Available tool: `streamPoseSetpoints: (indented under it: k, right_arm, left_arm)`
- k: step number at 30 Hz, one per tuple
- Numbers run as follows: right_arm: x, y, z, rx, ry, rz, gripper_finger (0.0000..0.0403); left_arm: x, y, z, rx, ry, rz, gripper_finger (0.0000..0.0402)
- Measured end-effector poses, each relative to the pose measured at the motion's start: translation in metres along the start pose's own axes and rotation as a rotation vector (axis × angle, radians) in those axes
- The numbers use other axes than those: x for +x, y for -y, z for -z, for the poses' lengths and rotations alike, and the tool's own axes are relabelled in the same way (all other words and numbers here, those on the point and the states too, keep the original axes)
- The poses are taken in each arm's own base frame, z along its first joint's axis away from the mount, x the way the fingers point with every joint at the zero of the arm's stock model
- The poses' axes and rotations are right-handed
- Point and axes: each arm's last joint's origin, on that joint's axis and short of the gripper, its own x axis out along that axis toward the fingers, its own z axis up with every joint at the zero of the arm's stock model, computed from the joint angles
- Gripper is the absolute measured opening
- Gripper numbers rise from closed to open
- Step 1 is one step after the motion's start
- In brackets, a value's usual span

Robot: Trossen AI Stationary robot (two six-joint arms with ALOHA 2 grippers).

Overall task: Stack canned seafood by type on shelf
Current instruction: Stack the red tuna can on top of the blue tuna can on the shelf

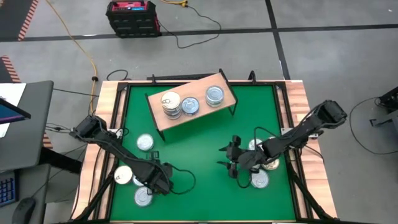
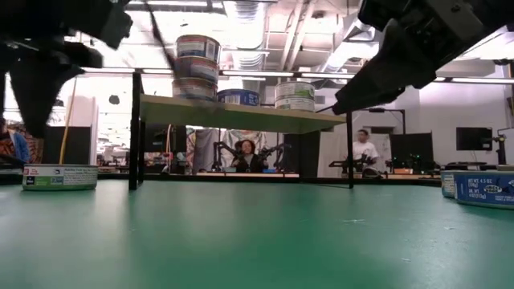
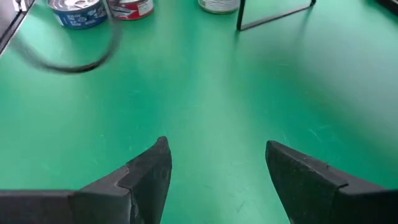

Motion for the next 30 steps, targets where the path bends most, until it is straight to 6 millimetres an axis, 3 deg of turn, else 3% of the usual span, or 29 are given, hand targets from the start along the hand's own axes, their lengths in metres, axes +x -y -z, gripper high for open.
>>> streamPoseSetpoints:
  k: [5, 10, 19, 23, 30]
  right_arm:
    - [0.0, -0.003, 0.002, -0.009, -0.007, -0.006, 0.0285]
    - [-0.004, -0.007, 0.002, -0.013, 0.004, -0.027, 0.0285]
    - [-0.006, -0.01, 0.001, -0.01, 0.022, -0.044, 0.0285]
    - [-0.006, -0.01, 0.0, -0.005, 0.028, -0.043, 0.0285]
    - [-0.006, -0.01, 0.0, -0.003, 0.03, -0.044, 0.0285]
  left_arm:
    - [-0.001, 0.001, 0.007, -0.037, -0.114, 0.057, 0.0189]
    - [-0.001, 0.006, 0.014, 0.06, -0.13, 0.061, 0.0189]
    - [0.022, 0.007, 0.023, 0.233, -0.115, 0.032, 0.0189]
    - [0.032, 0.006, 0.015, 0.314, 0.053, -0.038, 0.0189]
    - [0.032, 0.006, -0.034, 0.31, 0.595, -0.305, 0.0189]
